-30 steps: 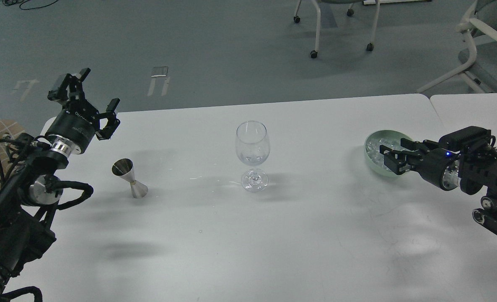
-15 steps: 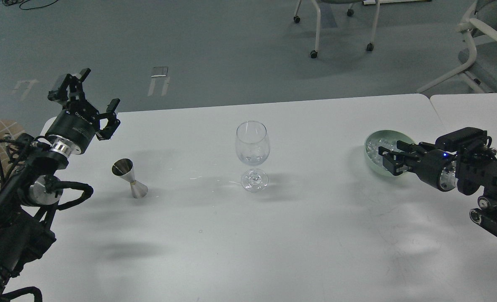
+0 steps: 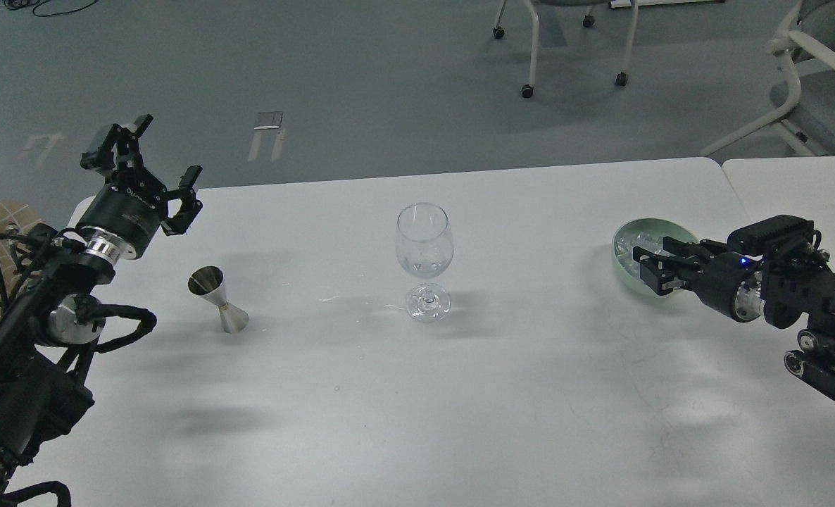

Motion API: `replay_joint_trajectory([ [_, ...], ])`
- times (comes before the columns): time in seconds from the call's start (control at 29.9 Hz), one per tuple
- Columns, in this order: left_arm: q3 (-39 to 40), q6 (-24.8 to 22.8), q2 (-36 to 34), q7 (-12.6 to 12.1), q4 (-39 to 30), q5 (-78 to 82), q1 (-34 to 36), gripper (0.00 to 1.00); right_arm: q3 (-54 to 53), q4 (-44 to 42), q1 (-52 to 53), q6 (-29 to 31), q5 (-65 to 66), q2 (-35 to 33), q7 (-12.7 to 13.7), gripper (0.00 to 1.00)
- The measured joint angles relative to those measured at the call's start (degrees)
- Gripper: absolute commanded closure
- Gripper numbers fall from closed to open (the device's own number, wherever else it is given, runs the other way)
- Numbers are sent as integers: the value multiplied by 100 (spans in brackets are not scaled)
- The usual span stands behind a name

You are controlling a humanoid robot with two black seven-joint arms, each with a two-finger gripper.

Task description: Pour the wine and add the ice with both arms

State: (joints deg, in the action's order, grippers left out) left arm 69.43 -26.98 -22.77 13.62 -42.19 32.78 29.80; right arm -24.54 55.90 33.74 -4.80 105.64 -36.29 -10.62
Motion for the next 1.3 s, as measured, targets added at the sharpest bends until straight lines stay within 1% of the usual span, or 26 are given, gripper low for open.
replay_joint_trajectory([
  [0.4, 0, -15, 0, 0, 0, 0, -2, 2, 0, 5, 3, 116, 1, -2, 0, 59],
  [0.43, 0, -15, 0, 0, 0, 0, -6, 2, 0, 5, 2, 120, 1, -2, 0, 62],
  [0.5, 0, -15, 0, 0, 0, 0, -8, 2, 0, 5, 3, 123, 1, -2, 0, 63],
  [0.57, 0, -18, 0, 0, 0, 0, -8, 2, 1, 6, 6, 127, 1, -2, -1, 73],
  [0.6, 0, -18, 0, 0, 0, 0, -8, 2, 1, 7, 6, 128, 1, -2, -2, 75],
  [0.7, 0, -18, 0, 0, 0, 0, -9, 2, 8, 13, -1, 144, -1, -2, -2, 78],
  [0.74, 0, -18, 0, 0, 0, 0, -9, 2, 8, 14, -1, 144, -5, -2, 4, 81],
  [0.84, 0, -18, 0, 0, 0, 0, -9, 2, 7, 20, -1, 135, -7, -1, 21, 83],
  [1.07, 0, -18, 0, 0, -59, 0, -9, 2, -7, 49, 29, 128, -21, -3, 33, 83],
  [1.3, 0, -9, 0, 0, -70, 0, -9, 2, -23, 229, 35, 128, -29, -152, 35, 83],
])
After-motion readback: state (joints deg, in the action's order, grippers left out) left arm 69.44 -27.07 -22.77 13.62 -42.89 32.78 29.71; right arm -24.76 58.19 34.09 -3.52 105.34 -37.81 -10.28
